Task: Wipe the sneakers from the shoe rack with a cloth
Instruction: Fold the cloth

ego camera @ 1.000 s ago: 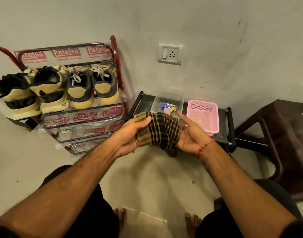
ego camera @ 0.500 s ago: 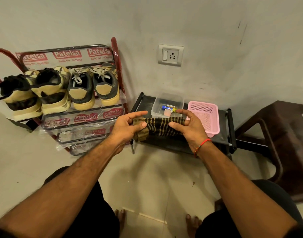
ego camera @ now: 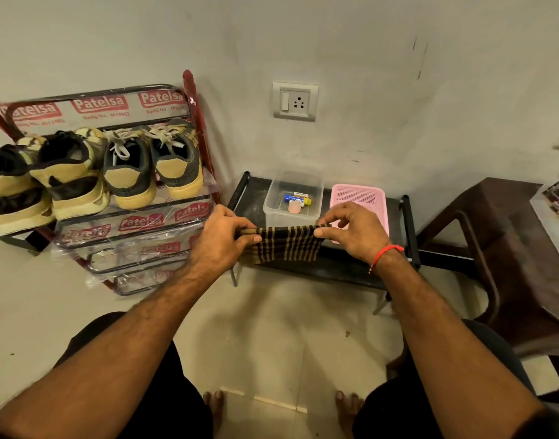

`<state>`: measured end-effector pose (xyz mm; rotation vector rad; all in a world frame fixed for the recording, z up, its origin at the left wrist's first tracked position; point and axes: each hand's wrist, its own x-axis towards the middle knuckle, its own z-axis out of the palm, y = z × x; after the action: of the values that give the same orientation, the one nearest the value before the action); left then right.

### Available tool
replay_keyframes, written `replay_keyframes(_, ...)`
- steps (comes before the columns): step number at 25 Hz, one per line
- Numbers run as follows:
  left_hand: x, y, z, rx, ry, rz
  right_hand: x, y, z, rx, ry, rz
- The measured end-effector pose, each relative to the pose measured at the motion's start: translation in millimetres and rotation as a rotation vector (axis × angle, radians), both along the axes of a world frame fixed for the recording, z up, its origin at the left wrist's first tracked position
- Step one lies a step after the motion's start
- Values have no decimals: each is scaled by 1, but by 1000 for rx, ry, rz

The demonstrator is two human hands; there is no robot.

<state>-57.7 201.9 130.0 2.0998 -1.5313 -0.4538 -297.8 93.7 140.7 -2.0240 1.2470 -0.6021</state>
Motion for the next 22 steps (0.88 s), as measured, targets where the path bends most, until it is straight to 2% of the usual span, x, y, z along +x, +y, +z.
replay_keyframes(3, -13, -11, 5, -11, -171, -31, -20, -16, 9, -15, 21, -73)
replay_keyframes(6, -43, -35, 21, 3, -154, -84, -44, -45, 10, -150, 13, -188)
replay_keyframes(9, -71, -75, 34, 43, -145, -68, -63, -73, 9, -150, -33, -296)
replay_keyframes(13, -98, -136, 34, 36, 173, -99, -82, -117, -2, -145, -51, -385)
replay_keyframes(16, -110, -181, 19, 68, 299, -51, -91, -146, -28, -66, -77, -426)
replay_keyframes(19, -120, -219, -3, 94, 441, -6, -100, -168, -50, 14, -196, -471)
replay_keyframes(22, -126, -243, -21, 58, 497, 3, -104, -185, -62, 26, -285, -478)
